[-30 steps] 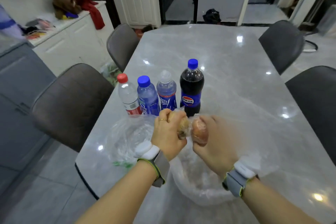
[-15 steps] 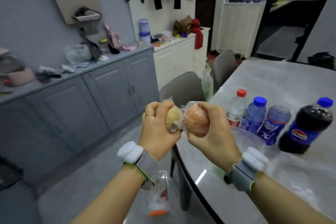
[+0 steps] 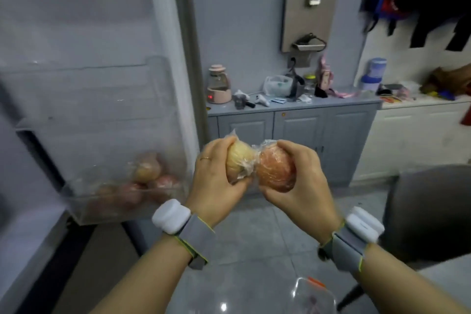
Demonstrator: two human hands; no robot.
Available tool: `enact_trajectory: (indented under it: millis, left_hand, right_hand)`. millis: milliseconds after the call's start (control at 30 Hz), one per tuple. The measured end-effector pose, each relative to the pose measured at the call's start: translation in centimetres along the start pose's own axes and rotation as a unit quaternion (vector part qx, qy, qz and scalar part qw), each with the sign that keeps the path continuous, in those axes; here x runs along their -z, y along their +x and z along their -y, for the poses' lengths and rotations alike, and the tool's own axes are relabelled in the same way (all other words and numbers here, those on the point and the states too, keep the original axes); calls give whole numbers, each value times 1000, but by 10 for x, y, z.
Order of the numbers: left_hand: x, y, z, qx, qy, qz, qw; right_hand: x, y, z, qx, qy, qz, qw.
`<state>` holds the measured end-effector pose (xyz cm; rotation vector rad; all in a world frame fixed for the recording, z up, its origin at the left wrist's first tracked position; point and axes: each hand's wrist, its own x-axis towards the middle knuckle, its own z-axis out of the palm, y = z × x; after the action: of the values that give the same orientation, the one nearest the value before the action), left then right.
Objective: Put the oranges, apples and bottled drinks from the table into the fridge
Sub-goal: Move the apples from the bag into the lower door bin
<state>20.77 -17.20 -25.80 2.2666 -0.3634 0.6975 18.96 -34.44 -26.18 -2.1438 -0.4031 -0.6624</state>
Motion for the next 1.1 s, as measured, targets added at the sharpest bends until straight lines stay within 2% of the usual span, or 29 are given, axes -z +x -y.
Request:
enact_trajectory:
  millis: [200,367,533,700,900,1100]
  left_hand:
    - [81,-5,71,72,57,-70,993]
    - [119,-3,115,120,77,-93,985]
    - [144,3,171,222,107,-86,965]
    - [150,14,214,297,117,-80,944]
    - [139,21,244,296,136,-26,945]
    - [121,25,258,281,165,22,945]
  right_hand:
    - [-96,33,50,42,63,68,995]
    - [-148,54,75,34,92,80,992]
    - [-188,71,82,7,58,86,995]
    - [-225,80,93,55,21,132,989]
    - [-236,83,84,35,-47,96,994]
    - [-233,77,62,35,-126,100,986]
